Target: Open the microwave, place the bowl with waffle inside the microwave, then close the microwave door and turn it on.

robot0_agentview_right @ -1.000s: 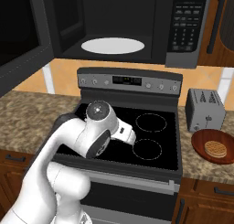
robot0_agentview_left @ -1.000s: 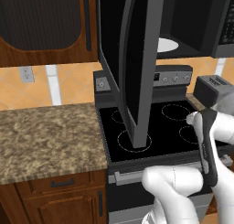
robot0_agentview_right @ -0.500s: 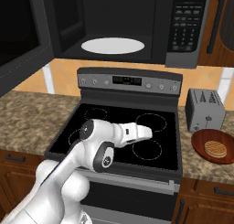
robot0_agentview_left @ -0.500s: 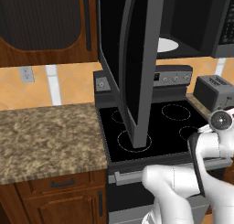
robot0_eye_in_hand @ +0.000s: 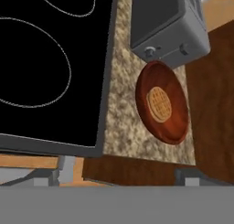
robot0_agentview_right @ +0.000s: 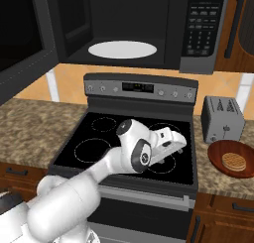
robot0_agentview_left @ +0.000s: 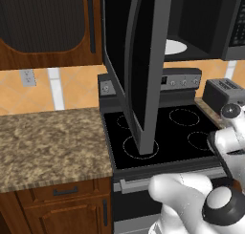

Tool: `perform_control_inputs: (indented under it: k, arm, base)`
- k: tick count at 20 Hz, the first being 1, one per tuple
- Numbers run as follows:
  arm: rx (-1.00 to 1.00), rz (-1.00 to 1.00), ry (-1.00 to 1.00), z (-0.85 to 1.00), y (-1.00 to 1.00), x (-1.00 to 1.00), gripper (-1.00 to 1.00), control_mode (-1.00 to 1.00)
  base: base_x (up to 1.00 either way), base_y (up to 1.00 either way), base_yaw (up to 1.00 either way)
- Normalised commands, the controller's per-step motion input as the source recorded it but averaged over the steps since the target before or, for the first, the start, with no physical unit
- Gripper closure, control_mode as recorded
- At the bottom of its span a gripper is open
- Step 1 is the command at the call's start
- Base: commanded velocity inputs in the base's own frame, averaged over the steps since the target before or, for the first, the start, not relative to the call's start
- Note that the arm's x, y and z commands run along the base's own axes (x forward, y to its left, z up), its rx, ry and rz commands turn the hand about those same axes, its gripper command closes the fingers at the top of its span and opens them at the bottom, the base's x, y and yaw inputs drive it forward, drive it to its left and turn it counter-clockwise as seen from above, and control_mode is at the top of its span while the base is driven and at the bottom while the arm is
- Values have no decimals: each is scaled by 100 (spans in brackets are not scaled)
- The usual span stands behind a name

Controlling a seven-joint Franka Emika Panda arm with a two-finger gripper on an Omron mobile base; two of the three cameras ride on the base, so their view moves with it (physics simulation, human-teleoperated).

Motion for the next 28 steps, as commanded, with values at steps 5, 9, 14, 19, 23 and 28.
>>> perform_control_inputs:
  k: [5,9,14,19,23,28]
  arm:
    - [2,-2,3,0,-39,5,-100,-100]
    - [3,-13,0,0,-51,26,-100,-100]
    - [12,-4,0,0,-38,39,-100,-100]
    - [15,0,0,-5,-28,40,-100,-100]
    - [11,-2,0,-19,-39,32,-100,-100]
    - [10,-3,0,-26,-37,27,-100,-100]
  base:
    - [0,0,0]
    - [0,0,0]
    - [0,0,0]
    - [0,0,0]
    - [0,0,0]
    - [0,0,0]
